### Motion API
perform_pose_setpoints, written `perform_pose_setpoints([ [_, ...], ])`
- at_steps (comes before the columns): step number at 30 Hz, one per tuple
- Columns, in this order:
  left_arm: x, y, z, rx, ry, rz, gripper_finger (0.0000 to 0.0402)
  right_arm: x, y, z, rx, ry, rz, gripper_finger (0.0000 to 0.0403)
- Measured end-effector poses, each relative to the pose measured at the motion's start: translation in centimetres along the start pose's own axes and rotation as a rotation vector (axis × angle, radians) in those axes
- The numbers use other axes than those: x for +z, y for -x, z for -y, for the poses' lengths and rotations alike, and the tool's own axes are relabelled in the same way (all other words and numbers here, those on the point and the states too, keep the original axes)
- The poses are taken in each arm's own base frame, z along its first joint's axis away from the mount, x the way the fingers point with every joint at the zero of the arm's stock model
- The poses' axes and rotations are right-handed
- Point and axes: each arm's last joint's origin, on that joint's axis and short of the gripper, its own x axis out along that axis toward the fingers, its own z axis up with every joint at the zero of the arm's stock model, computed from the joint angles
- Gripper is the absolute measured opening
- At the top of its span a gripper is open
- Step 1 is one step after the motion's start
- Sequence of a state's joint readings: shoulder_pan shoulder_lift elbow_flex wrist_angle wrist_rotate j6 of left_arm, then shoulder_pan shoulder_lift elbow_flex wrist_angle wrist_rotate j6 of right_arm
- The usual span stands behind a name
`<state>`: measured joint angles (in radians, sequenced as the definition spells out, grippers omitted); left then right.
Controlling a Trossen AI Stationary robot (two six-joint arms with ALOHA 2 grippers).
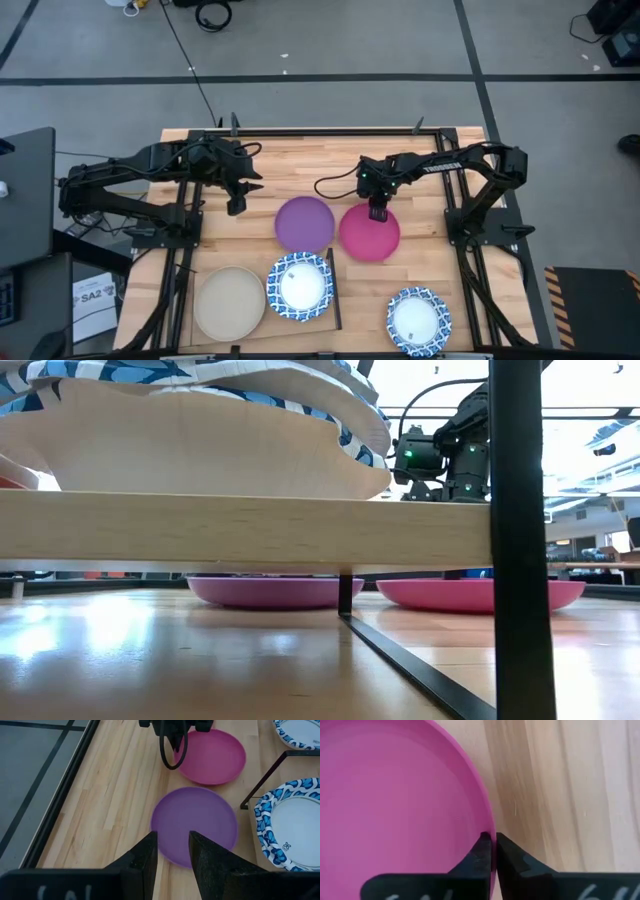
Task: Place and stack plates onto a shelf
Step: Stack the pink plate on top of the gray plate on the shelf
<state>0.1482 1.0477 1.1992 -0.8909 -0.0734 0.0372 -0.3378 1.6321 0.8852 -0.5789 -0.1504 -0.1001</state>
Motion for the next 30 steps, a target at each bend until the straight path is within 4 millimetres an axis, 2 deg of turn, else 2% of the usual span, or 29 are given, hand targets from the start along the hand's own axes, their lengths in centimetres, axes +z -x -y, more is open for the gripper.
perform_pose_setpoints([
  [7, 0.0, 0.0, 0.0, 0.0, 0.0, 0.002, 0.0117, -0.1, 0.0, 0.0, 0.005, 0.0, -0.009, 0.0021],
  [12, 0.0, 0.0, 0.0, 0.0, 0.0, 0.002, 0.0117, 0.2, 1.2, 0.3, 0.005, -0.016, -0.025, 0.0014],
  [20, 0.1, 0.0, 0.0, 0.001, 0.032, 0.006, 0.0117, 3.1, 5.8, 1.1, -0.122, -0.022, -0.037, 0.0014],
  [30, 0.4, 0.0, -0.2, 0.065, 0.114, 0.04, 0.0117, 7.5, 12.2, 1.4, -0.301, -0.02, 0.161, 0.0015],
])
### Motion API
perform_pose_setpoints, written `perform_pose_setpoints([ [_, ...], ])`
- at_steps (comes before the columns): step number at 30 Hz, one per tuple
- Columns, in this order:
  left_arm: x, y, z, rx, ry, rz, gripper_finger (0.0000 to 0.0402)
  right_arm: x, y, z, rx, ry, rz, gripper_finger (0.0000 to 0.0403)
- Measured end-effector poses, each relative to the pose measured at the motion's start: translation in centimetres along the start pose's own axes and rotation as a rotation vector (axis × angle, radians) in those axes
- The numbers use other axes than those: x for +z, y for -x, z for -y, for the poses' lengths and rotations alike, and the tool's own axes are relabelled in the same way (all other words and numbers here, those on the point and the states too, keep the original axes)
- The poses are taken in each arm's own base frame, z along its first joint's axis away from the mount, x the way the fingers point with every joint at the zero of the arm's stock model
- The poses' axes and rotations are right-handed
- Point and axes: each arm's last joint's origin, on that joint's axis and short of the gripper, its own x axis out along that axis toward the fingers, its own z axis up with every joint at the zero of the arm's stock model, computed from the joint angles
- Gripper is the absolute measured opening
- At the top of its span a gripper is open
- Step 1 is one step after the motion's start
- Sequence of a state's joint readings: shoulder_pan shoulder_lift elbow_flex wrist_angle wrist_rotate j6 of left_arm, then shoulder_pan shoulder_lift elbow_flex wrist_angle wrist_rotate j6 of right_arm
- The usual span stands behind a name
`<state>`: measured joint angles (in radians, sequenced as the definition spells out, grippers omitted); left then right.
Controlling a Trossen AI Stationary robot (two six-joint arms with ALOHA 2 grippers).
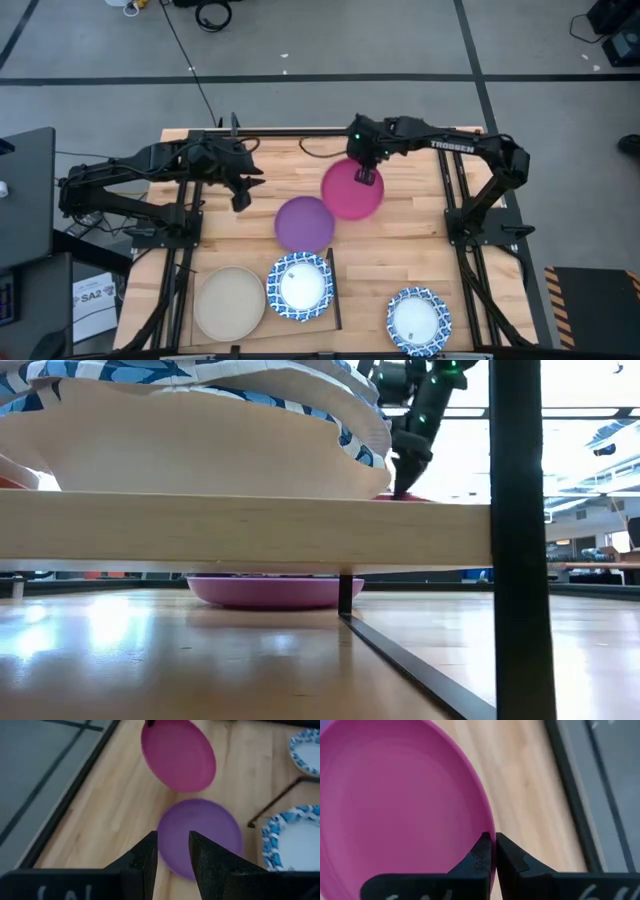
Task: Place and stack plates onto a shelf
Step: Stack the pink plate on top of the gray plate on the shelf
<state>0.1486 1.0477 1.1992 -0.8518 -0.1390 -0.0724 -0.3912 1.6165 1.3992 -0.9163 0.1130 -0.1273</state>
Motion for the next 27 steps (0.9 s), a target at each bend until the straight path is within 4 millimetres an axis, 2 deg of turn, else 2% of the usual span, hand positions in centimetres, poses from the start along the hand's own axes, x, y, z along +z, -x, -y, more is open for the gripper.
perform_pose_setpoints([
  [7, 1.2, 0.1, -0.3, 0.115, 0.092, 0.13, 0.0117, 2.7, 2.1, 0.7, -0.077, -0.114, 0.203, 0.0015],
  [14, 2.0, 0.3, -0.6, 0.235, 0.18, 0.234, 0.0117, 3.9, 2.5, 0.9, -0.112, -0.237, 0.338, 0.0015],
  [20, 2.0, 0.4, -0.9, 0.34, 0.194, 0.248, 0.0117, 4.6, 2.8, 1.0, -0.092, -0.35, 0.425, 0.0015],
  [27, 2.0, 0.2, -1.0, 0.369, 0.195, 0.247, 0.0117, 5.5, 3.2, 1.2, -0.07, -0.434, 0.531, 0.0015],
])
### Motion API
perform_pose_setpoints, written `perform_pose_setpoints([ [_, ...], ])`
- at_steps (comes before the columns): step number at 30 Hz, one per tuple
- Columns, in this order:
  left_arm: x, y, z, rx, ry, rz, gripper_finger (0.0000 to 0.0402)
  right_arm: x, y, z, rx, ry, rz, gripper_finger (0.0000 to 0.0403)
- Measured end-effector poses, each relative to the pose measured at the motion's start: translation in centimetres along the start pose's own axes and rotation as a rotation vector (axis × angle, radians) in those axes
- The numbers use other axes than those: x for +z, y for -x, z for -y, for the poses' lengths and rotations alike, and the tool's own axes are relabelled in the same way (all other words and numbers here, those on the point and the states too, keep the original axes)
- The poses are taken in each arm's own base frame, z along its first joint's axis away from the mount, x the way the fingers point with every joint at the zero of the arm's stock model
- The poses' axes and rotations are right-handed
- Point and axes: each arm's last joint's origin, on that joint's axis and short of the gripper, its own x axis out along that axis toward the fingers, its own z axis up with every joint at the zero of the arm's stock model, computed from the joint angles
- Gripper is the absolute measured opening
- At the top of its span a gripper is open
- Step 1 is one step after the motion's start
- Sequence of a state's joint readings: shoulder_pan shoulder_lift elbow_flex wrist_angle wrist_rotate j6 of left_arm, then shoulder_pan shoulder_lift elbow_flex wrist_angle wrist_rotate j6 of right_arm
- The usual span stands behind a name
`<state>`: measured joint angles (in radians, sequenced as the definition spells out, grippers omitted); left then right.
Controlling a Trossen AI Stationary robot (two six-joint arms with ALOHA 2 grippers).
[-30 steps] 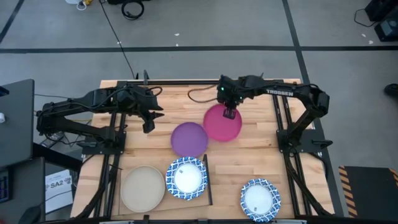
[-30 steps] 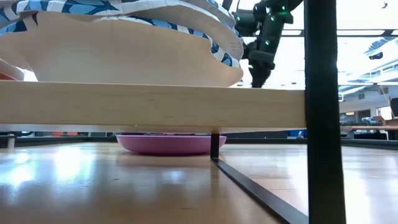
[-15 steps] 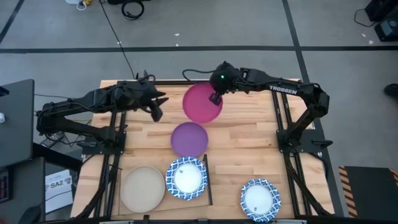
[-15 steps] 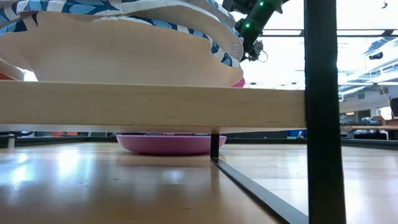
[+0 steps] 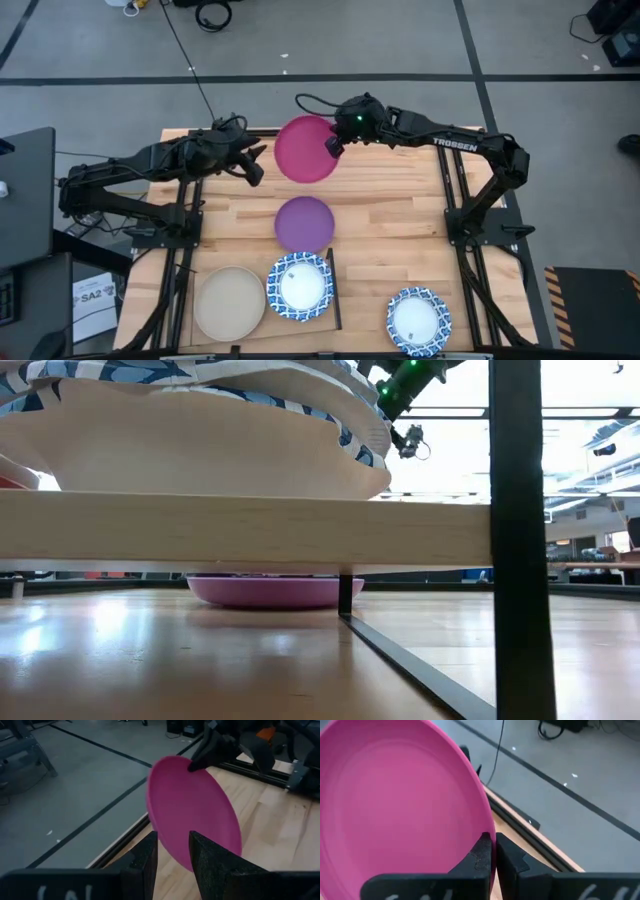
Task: Place and stack plates onto a shelf
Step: Stack the pink plate on top of the gray plate on the shelf
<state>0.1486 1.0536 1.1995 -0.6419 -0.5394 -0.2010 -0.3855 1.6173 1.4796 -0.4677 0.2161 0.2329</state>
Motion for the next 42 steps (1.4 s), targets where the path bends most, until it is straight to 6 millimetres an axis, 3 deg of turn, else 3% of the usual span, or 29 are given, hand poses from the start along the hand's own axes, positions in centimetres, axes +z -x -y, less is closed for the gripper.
perform_pose_setpoints([
  [8, -0.4, -1.7, 0.9, 0.023, -0.029, -0.05, 0.0117, 1.0, 0.3, -1.2, 0.05, -0.017, 0.116, 0.0015],
  [17, -1.1, -4.0, 1.9, 0.135, -0.077, -0.096, 0.0116, 0.9, 0.4, -1.9, 0.063, -0.009, 0.134, 0.0015],
  [29, -1.2, -4.1, 1.8, 0.154, -0.088, -0.096, 0.0112, 0.9, 0.4, -1.9, 0.069, -0.01, 0.133, 0.0015],
  [42, -1.1, -4.5, 1.1, 0.146, -0.068, -0.113, 0.0007, 0.9, 0.4, -1.9, 0.071, -0.008, 0.129, 0.0015],
])
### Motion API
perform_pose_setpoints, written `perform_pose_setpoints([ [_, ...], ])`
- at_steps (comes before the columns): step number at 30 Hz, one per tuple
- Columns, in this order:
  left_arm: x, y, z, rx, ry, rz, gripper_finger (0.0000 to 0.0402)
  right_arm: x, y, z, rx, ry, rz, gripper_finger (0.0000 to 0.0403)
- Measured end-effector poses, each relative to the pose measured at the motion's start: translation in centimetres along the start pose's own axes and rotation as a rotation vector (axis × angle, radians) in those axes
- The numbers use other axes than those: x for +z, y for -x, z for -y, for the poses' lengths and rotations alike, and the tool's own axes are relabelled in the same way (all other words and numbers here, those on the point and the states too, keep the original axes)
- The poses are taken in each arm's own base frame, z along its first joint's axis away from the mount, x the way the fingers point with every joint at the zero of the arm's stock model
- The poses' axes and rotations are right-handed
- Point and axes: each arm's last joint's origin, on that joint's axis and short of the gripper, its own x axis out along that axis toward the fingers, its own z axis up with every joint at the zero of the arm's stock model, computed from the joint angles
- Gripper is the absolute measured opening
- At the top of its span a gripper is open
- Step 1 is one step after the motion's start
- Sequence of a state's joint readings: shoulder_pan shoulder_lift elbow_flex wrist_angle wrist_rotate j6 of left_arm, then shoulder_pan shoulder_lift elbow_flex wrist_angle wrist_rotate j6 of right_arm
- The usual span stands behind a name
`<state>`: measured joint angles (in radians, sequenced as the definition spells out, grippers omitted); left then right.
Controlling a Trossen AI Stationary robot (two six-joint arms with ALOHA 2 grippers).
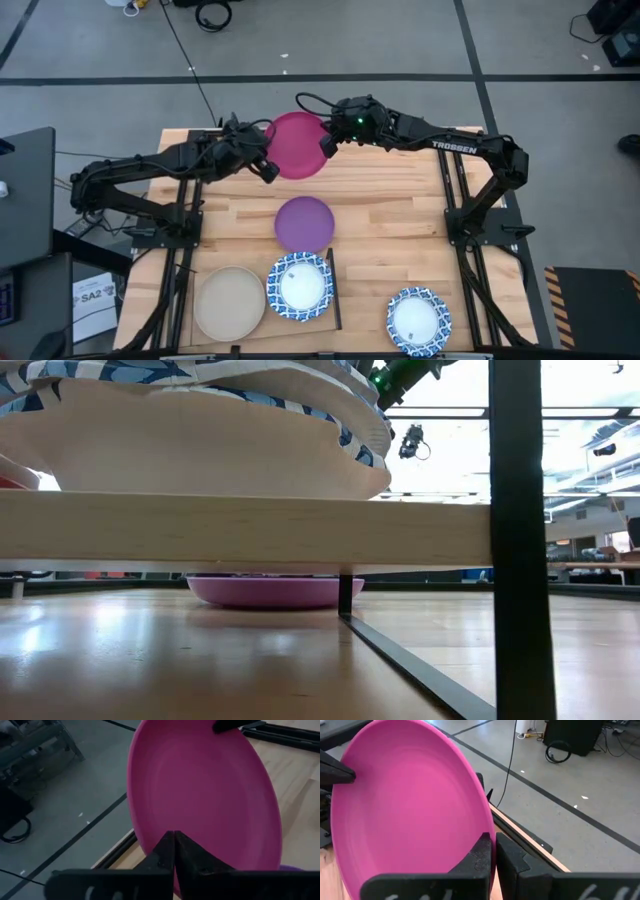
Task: Place and stack plates onto a shelf
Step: Stack the pink plate on top of the gray plate on the shelf
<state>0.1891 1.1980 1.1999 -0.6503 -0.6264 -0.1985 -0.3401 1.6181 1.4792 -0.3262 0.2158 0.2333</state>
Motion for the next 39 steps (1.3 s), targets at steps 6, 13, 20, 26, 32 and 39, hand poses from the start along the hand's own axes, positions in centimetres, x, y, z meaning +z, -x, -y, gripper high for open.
perform_pose_setpoints([
  [6, 0.0, -0.1, -0.2, -0.011, 0.024, -0.005, 0.0009, 0.0, 0.0, 0.0, 0.0, 0.0, 0.001, 0.0015],
  [13, 0.0, -0.1, -0.1, -0.036, 0.071, -0.01, 0.0007, -0.1, 0.0, 0.1, 0.0, -0.005, -0.011, 0.0015],
  [20, 0.0, -0.1, -0.1, -0.038, 0.114, -0.01, 0.0032, -0.7, 0.0, 0.2, -0.015, -0.025, -0.077, 0.0015],
  [26, 0.0, -0.1, -0.1, -0.046, 0.121, -0.013, 0.0054, -1.1, 0.1, 0.3, -0.026, -0.016, -0.111, 0.0015],
  [32, 0.0, -0.2, -0.1, -0.039, 0.19, -0.015, 0.0089, -1.1, 0.1, 0.3, -0.023, -0.011, -0.118, 0.0015],
  [39, 0.0, -0.2, -0.1, -0.041, 0.19, -0.015, 0.0134, -1.4, 0.1, 0.4, -0.034, -0.005, -0.147, 0.0015],
])
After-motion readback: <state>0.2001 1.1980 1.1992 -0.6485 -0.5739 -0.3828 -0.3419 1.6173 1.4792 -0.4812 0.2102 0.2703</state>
